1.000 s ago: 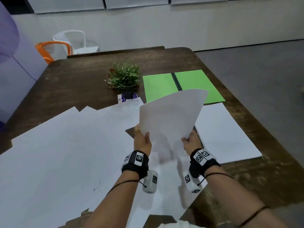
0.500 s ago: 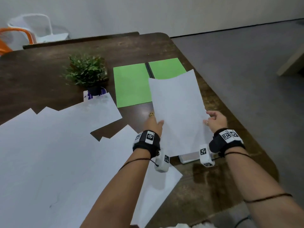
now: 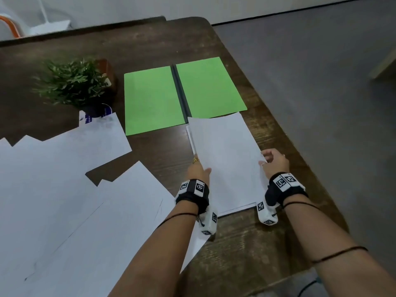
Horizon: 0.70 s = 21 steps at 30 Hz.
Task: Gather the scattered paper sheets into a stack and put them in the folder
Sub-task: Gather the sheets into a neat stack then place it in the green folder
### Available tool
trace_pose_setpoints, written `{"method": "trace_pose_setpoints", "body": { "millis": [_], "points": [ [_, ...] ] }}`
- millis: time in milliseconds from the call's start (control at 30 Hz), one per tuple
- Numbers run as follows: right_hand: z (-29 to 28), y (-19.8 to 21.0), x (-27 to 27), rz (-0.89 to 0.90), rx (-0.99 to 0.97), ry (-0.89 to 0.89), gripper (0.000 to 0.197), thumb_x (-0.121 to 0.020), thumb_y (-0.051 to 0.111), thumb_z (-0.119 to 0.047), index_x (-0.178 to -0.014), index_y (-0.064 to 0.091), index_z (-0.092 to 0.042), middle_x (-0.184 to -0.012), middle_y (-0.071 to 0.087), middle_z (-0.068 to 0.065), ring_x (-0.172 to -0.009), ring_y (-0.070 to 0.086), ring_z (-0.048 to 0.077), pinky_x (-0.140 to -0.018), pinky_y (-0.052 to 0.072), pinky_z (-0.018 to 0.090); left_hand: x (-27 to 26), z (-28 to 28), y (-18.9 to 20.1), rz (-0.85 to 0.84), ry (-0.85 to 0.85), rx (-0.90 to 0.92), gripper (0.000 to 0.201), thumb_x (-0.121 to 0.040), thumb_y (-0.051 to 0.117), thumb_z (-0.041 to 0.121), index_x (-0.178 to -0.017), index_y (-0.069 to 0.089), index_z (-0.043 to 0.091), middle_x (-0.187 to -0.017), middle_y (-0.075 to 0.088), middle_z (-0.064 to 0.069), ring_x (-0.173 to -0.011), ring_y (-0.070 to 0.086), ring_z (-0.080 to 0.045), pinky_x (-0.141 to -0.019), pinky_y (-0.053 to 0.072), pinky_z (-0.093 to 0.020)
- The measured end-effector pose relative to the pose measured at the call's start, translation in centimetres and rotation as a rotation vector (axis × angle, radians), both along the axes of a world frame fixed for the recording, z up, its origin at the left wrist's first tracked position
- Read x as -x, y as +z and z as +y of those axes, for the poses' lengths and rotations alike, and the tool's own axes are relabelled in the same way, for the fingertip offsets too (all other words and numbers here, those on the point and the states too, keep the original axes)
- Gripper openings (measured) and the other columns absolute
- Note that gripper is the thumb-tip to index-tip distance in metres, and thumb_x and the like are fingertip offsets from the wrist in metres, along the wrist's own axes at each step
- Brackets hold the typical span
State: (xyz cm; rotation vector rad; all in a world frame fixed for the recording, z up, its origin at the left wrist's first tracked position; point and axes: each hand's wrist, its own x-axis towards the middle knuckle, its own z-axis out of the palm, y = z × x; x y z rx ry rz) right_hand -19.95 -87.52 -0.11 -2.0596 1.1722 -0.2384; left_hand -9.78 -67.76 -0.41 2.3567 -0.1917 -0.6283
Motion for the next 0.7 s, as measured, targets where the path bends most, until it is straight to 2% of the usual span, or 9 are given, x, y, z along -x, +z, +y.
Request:
{"method": "trace_pose_setpoints", "body": {
  "millis": [67, 133, 200, 267, 367, 433, 500, 600, 700],
  "points": [
    [-0.2, 0.1, -0.1, 0.041, 0.026, 0.022, 0.025, -0.082, 0.068, -0.013, -0.105, 0.061, -0.016, -0.102, 0.059, 0.003, -0.097, 0.058, 0.022, -0.082, 0.045, 0.029, 0.1, 0.3, -0.1, -0.04, 0.003, -0.044, 0.068, -0.091, 0.059, 0.027, -0.145, 0.024, 0.005, -0.142, 0.039, -0.018, -0.128, 0.041, -0.032, -0.106, 0.037, -0.036],
    [-0.1, 0.4, -0.3, 0.096, 0.134, 0.052, 0.033, -0.081, 0.071, -0.021, -0.112, 0.059, -0.016, -0.115, 0.054, 0.005, -0.106, 0.054, 0.024, -0.089, 0.047, 0.036, 0.1, 0.8, -0.2, -0.071, 0.021, -0.068, 0.081, -0.089, 0.059, 0.039, -0.149, 0.014, 0.008, -0.148, 0.027, -0.019, -0.134, 0.032, -0.034, -0.108, 0.034, -0.041],
    [0.9, 1.1, -0.6, 0.075, 0.232, 0.091, 0.034, -0.082, 0.07, -0.02, -0.113, 0.059, -0.014, -0.116, 0.056, 0.007, -0.11, 0.051, 0.026, -0.093, 0.043, 0.04, 0.0, 1.5, -0.2, -0.094, 0.045, -0.064, 0.081, -0.088, 0.058, 0.045, -0.148, 0.017, 0.01, -0.147, 0.025, -0.019, -0.133, 0.032, -0.035, -0.107, 0.035, -0.045],
    [3.0, 1.5, -0.9, -0.013, 0.228, 0.153, 0.028, -0.083, 0.068, -0.013, -0.11, 0.061, -0.014, -0.105, 0.061, 0.006, -0.106, 0.051, 0.024, -0.09, 0.04, 0.032, -0.2, 2.6, 0.2, -0.126, 0.035, -0.061, 0.068, -0.09, 0.056, 0.042, -0.143, 0.031, 0.009, -0.143, 0.031, -0.017, -0.13, 0.035, -0.034, -0.106, 0.036, -0.042],
    [7.8, 1.8, -1.5, -0.16, 0.082, 0.359, 0.018, -0.083, 0.065, -0.005, -0.099, 0.065, -0.012, -0.087, 0.064, 0.004, -0.088, 0.056, 0.018, -0.076, 0.033, 0.017, -0.2, 6.0, 0.6, -0.239, -0.056, -0.036, 0.045, -0.092, 0.056, 0.028, -0.133, 0.049, 0.013, -0.133, 0.042, -0.012, -0.124, 0.039, -0.028, -0.101, 0.034, -0.03],
    [11.6, 1.7, -2.0, -0.171, -0.015, 0.534, 0.015, -0.081, 0.066, -0.005, -0.094, 0.066, -0.011, -0.084, 0.064, 0.002, -0.08, 0.057, 0.014, -0.076, 0.039, 0.018, -0.3, 9.5, 0.4, -0.29, -0.112, -0.051, 0.039, -0.091, 0.058, 0.021, -0.128, 0.054, 0.013, -0.129, 0.045, -0.011, -0.121, 0.04, -0.025, -0.099, 0.031, -0.021],
    [15.5, 1.2, -2.7, -0.133, -0.087, 0.687, 0.015, -0.081, 0.067, -0.004, -0.095, 0.066, -0.008, -0.089, 0.06, 0.002, -0.082, 0.056, 0.014, -0.08, 0.044, 0.021, -0.3, 13.7, 0.0, -0.312, -0.123, -0.116, 0.039, -0.089, 0.06, 0.016, -0.127, 0.056, 0.015, -0.132, 0.043, -0.009, -0.121, 0.039, -0.023, -0.099, 0.03, -0.019],
    [20.4, -0.2, -4.0, -0.025, -0.082, 0.824, 0.021, -0.082, 0.066, -0.005, -0.102, 0.064, -0.004, -0.105, 0.058, 0.011, -0.095, 0.057, 0.023, -0.088, 0.045, 0.026, -0.2, 20.3, -0.7, -0.278, -0.082, -0.316, 0.052, -0.086, 0.064, 0.022, -0.135, 0.047, 0.022, -0.146, 0.031, -0.006, -0.132, 0.03, -0.024, -0.106, 0.031, -0.029],
    [24.0, -1.5, -5.4, 0.17, -0.015, 0.817, 0.034, -0.086, 0.063, -0.016, -0.117, 0.056, -0.004, -0.122, 0.051, 0.016, -0.115, 0.046, 0.026, -0.098, 0.034, 0.027, 0.4, 25.9, -1.1, -0.125, -0.158, -0.578, 0.087, -0.08, 0.067, 0.047, -0.149, 0.016, 0.032, -0.158, 0.001, -0.005, -0.144, 0.002, -0.03, -0.115, 0.02, -0.043]
  ]
}}
